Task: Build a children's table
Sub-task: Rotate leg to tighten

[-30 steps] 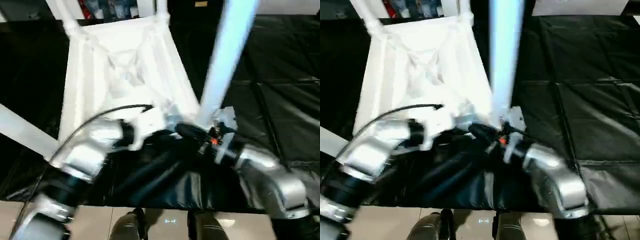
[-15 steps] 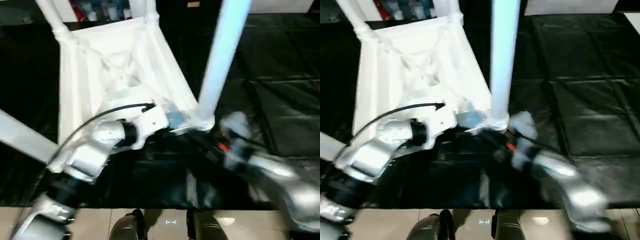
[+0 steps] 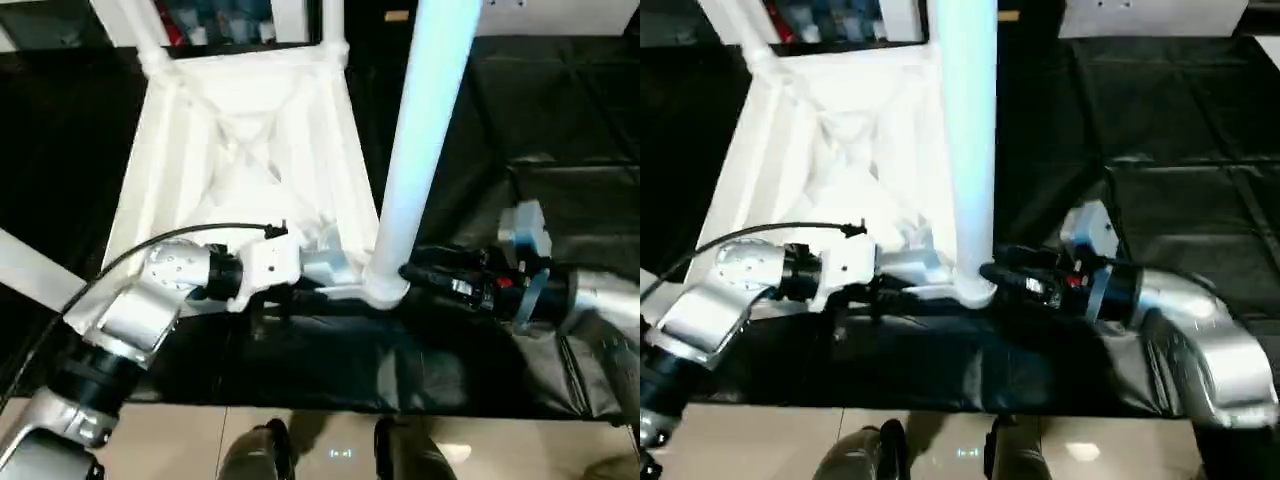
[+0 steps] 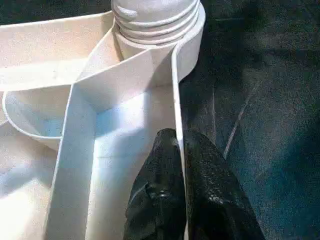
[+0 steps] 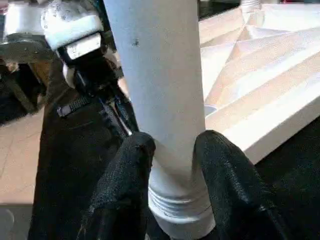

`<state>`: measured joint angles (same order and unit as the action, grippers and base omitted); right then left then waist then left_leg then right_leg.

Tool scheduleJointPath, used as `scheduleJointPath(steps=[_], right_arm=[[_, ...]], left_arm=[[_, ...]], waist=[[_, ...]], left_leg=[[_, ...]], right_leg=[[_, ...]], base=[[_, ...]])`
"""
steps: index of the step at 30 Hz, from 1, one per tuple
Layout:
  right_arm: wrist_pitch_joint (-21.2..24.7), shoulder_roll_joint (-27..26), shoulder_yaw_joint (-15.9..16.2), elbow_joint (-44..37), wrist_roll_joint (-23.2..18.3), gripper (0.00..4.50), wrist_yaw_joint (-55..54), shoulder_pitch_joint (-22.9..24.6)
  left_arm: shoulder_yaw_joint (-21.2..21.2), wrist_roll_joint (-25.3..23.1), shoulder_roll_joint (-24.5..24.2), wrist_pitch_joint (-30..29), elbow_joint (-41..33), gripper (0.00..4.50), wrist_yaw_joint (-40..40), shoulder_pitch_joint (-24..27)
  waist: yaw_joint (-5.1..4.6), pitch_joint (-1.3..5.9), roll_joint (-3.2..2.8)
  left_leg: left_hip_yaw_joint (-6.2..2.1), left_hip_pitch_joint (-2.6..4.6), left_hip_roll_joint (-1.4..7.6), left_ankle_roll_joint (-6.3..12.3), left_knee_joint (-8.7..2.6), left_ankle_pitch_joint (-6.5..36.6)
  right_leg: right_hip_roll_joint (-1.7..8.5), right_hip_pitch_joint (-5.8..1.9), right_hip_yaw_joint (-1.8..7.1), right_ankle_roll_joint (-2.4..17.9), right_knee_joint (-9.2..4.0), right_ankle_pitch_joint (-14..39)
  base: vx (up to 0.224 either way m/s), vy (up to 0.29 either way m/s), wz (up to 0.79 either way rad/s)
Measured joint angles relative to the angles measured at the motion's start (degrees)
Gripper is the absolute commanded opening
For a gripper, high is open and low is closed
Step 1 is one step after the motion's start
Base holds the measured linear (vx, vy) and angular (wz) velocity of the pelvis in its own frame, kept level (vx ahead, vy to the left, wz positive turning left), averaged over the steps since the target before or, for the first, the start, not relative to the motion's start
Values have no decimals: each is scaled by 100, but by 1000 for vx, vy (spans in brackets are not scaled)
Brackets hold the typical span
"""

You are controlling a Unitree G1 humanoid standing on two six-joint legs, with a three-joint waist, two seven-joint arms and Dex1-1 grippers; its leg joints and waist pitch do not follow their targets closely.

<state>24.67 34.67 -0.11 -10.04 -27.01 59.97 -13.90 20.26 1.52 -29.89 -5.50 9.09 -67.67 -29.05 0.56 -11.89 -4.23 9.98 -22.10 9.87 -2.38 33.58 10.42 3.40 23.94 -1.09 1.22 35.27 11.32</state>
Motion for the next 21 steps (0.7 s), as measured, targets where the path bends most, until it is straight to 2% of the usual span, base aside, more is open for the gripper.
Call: scheduleJointPath(steps=[5,10,11,17,21], right_arm=[[-167,125,218,325,140,195,320,-175],[-278,28,323,691,255,195,438,-342],[-259,4,330,736,252,214,447,-378],[-322,-194,436,1020,293,266,418,-552],[-410,-229,525,1022,310,266,447,-581]], left_arm=[[2,0,-16,101,96,0,-111,-33],[27,1,-23,204,194,0,-162,-84],[25,0,-34,206,201,0,-163,-86],[18,-19,-21,298,320,0,-163,-130],[57,-15,10,347,320,0,-167,-149]], waist=[[23,1,1],[49,1,1],[50,1,2],[47,2,4],[85,2,3]], left_leg=[[-3,2,1,2,8,-1],[-4,1,1,2,16,-2],[-4,2,2,3,19,-2],[-4,4,2,0,34,-5],[-4,-1,3,2,31,-3]], right_leg=[[0,-2,-1,0,11,0],[0,-1,0,5,13,-3],[0,-1,0,5,19,-3],[0,2,2,7,43,-4],[0,6,2,7,39,-3]], base=[[0,0,0],[0,0,0],[0,0,0],[0,0,0],[0,0,0]])
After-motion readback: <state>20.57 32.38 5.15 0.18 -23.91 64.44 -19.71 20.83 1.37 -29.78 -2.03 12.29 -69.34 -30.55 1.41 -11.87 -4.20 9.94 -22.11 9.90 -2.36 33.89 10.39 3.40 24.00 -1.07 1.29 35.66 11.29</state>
